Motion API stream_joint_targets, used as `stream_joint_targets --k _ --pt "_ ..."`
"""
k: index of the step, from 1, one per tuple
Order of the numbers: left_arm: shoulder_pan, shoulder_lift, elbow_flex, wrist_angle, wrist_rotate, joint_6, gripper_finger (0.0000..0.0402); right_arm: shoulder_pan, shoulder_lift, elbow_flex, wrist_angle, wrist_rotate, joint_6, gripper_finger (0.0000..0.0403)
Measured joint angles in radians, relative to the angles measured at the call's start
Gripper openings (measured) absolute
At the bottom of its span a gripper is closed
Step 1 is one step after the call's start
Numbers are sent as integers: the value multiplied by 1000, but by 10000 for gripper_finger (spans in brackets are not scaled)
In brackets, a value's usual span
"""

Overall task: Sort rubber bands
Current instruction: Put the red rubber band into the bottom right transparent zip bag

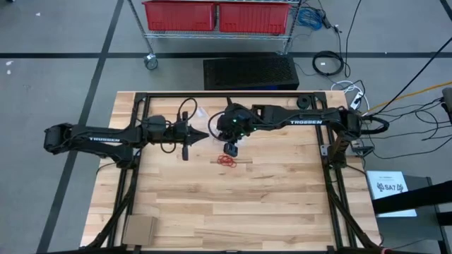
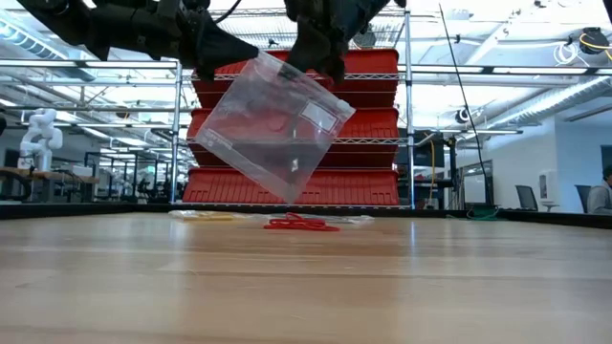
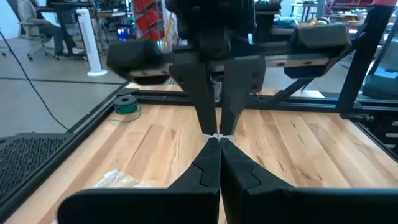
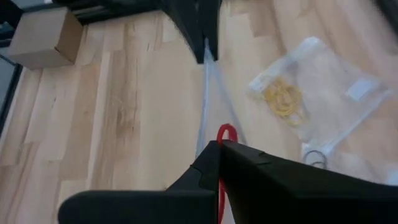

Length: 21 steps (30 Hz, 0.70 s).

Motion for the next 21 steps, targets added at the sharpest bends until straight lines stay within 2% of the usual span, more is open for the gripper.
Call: stream_joint_targets --k 6,13,17,21 --pt "0 9 0 3 0 -3 0 -9 14 0 22 -53 19 31" --pt "0 9 0 5 0 -3 0 -9 -14 4 19 -54 22 106" --pt "1 9 0 4 -33 -1 0 -10 -14 68 -78 -48 22 141" --pt "20 -4 0 -22 -80 27 0 -9 -15 169 -269 -33 -1 150"
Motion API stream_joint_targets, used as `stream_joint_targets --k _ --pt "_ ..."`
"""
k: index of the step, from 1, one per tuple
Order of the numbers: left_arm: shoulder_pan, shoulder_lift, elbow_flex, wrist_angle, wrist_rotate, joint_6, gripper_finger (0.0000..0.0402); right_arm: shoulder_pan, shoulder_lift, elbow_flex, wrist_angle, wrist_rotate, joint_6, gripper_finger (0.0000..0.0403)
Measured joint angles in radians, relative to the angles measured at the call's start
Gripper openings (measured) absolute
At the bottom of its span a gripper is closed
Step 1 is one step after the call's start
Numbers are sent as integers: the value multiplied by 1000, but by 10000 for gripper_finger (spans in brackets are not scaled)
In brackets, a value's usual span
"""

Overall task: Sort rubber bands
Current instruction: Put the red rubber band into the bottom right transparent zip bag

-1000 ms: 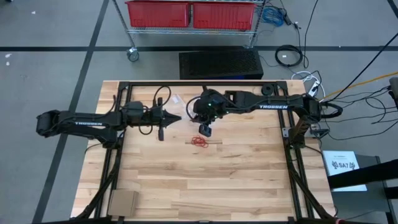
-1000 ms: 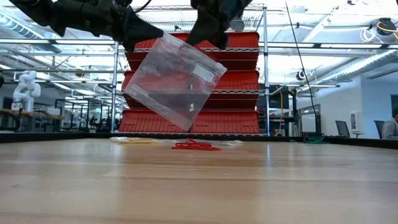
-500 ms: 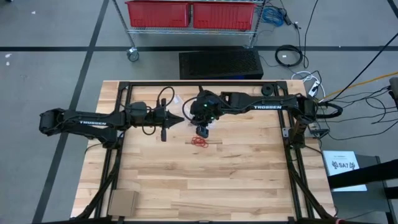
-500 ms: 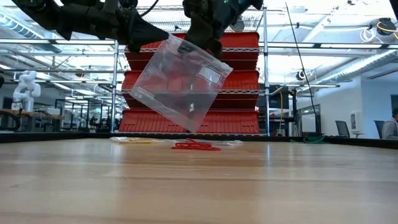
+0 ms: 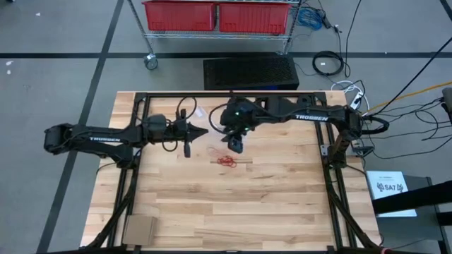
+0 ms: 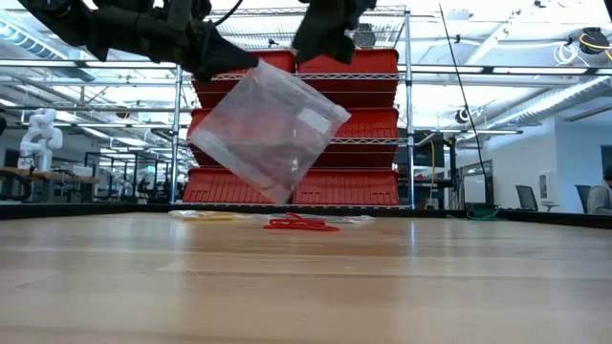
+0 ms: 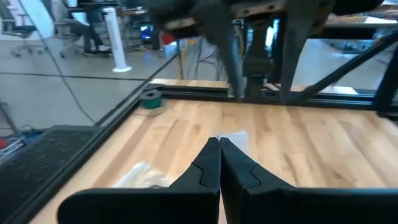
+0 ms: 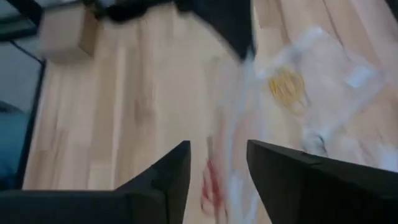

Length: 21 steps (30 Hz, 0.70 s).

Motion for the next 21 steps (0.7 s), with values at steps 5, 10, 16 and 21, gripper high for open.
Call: stream_joint_targets --k 5,10,16,21 --pt "42 -33 0 -51 -12 23 0 17 -9 46 -216 39 -9 136" --pt "82 -47 0 -75 -26 23 0 64 -33 -75 -175 34 12 124" --pt "120 -57 0 -95 -26 25 0 105 -35 -370 178 31 104 122" --pt "150 -112 0 -145 -26 24 0 95 -34 -597 580 46 219 132"
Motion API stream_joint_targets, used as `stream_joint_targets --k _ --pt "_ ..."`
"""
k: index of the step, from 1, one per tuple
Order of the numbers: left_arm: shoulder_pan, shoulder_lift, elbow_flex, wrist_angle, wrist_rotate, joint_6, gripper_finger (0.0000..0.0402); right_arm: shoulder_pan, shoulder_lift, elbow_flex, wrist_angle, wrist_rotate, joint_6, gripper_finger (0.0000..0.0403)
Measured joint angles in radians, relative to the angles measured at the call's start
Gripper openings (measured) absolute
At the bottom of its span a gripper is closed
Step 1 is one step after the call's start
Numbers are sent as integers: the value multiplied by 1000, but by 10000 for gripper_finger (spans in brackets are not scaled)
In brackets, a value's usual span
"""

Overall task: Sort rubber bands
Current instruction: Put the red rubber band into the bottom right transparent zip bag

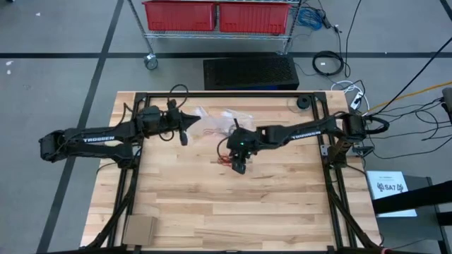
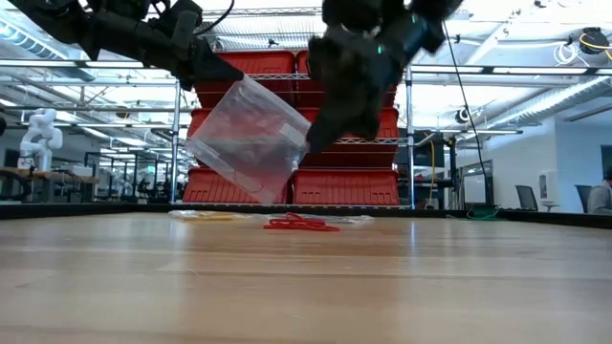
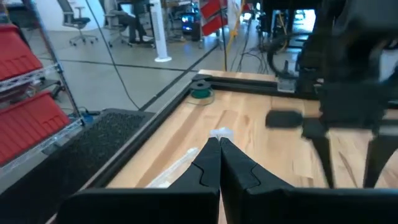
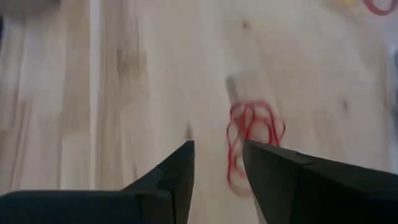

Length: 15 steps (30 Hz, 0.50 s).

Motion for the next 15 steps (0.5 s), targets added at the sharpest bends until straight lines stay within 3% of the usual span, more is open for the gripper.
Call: stream_joint_targets --k 7,15 --pt "5 -27 0 -36 0 0 0 -35 5 -187 267 103 71 156" --pt "5 -26 0 -40 0 0 0 -53 92 -209 404 91 87 154"
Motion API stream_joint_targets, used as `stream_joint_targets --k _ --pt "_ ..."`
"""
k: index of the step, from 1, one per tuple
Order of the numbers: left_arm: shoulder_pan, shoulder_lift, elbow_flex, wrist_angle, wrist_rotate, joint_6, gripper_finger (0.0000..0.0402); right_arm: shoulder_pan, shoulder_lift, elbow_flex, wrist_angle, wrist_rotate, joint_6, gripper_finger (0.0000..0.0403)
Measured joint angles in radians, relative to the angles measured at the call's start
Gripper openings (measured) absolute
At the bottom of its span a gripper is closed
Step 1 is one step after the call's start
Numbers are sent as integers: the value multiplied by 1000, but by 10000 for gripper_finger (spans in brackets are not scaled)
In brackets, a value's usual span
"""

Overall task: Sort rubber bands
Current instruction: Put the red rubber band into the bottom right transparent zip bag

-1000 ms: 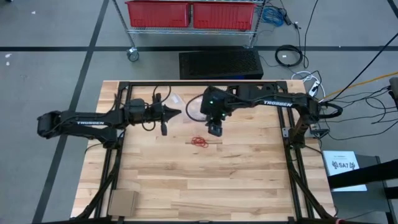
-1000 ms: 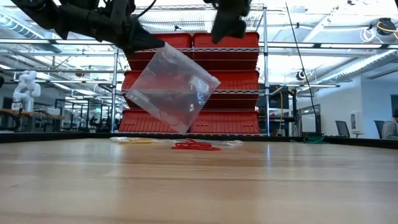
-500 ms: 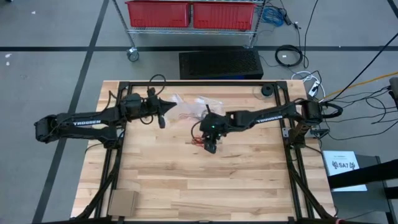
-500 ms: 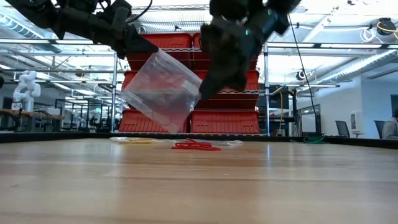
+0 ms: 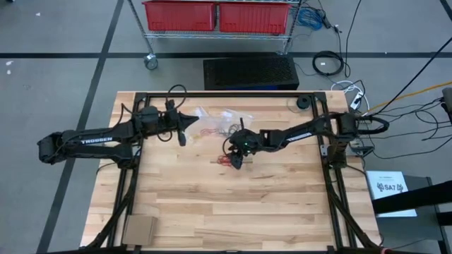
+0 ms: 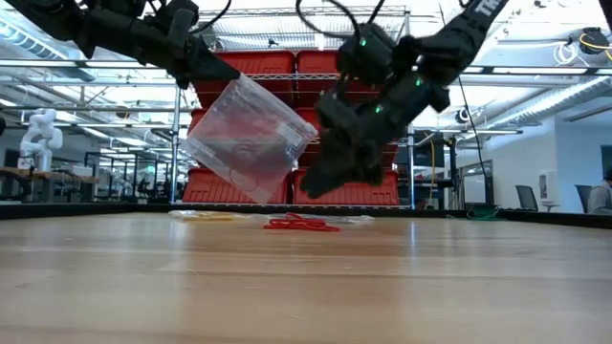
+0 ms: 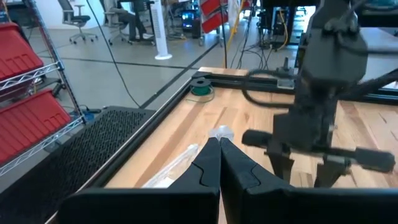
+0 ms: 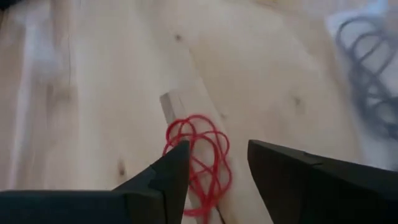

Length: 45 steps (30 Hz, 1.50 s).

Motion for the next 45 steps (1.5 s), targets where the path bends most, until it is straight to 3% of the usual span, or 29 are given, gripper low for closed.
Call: stream_joint_targets --k 9,18,28,34,45 --pt "0 0 0 -18 0 -1 0 -18 117 -1 126 -15 40 136" --pt "0 0 0 -18 0 -1 0 -14 127 17 118 -35 23 10" --pt "0 0 0 -18 0 -2 0 52 72 272 -186 -49 -109 1" --pt "-4 0 0 -18 0 -3 0 92 71 446 -412 29 -198 1" --pt "-4 0 0 -18 25 -25 0 111 70 685 -672 116 -303 0"
